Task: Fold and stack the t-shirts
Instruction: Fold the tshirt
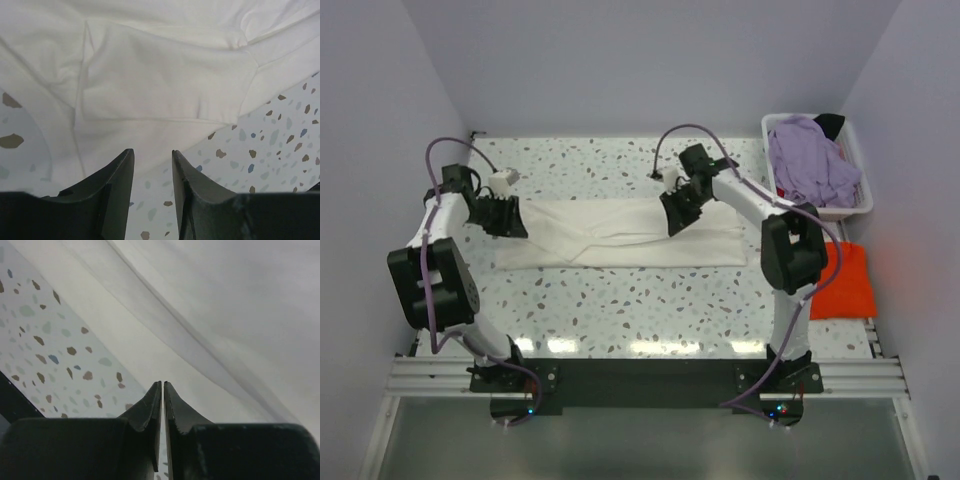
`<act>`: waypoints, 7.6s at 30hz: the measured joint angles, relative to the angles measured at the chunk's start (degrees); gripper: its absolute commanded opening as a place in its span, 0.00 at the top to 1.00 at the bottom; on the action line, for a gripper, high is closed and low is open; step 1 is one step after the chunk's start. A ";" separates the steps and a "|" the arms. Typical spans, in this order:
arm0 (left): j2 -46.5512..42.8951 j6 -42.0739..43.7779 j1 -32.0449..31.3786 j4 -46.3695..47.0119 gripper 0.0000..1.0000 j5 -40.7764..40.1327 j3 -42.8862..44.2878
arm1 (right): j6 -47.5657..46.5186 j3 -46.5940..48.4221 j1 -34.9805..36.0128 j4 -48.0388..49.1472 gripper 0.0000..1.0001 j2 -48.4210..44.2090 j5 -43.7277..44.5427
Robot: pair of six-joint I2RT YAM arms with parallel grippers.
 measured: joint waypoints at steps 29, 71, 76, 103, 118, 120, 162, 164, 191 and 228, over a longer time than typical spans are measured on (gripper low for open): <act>4.37 -13.29 -2.93 7.23 0.51 -6.05 0.70 | 18.64 -1.51 5.64 19.02 0.57 8.00 0.07; 16.09 -11.67 0.83 9.40 0.54 -6.23 5.79 | 69.48 5.68 27.58 43.32 0.59 20.74 3.08; 15.80 -11.65 0.83 9.38 0.54 -6.23 5.79 | 76.15 3.26 26.45 47.47 0.61 21.03 0.28; 15.34 -11.67 0.83 9.01 0.54 -6.27 5.79 | 92.72 -0.50 25.07 60.52 0.89 22.62 -4.22; 15.52 -11.02 0.48 8.28 0.57 -6.71 8.94 | 92.43 -0.50 24.92 60.35 1.00 22.62 -4.31; 15.85 -10.67 0.20 8.15 0.57 -6.69 9.14 | 92.43 -0.50 24.92 60.35 1.00 22.62 -4.31; 20.20 -10.71 -1.09 2.99 1.00 -2.73 21.00 | 85.74 4.85 20.61 59.67 1.00 23.04 -6.25; 21.14 -11.28 -1.09 2.99 1.00 -1.57 22.38 | 84.94 5.79 19.76 59.67 1.00 23.67 -6.69; 19.89 -14.80 -1.18 5.05 0.95 -4.15 13.49 | 77.11 7.54 17.97 55.49 1.00 27.36 -10.16; 15.34 -16.76 -11.23 14.82 0.73 -10.88 6.23 | 7.32 15.17 3.98 -3.45 0.77 14.05 4.00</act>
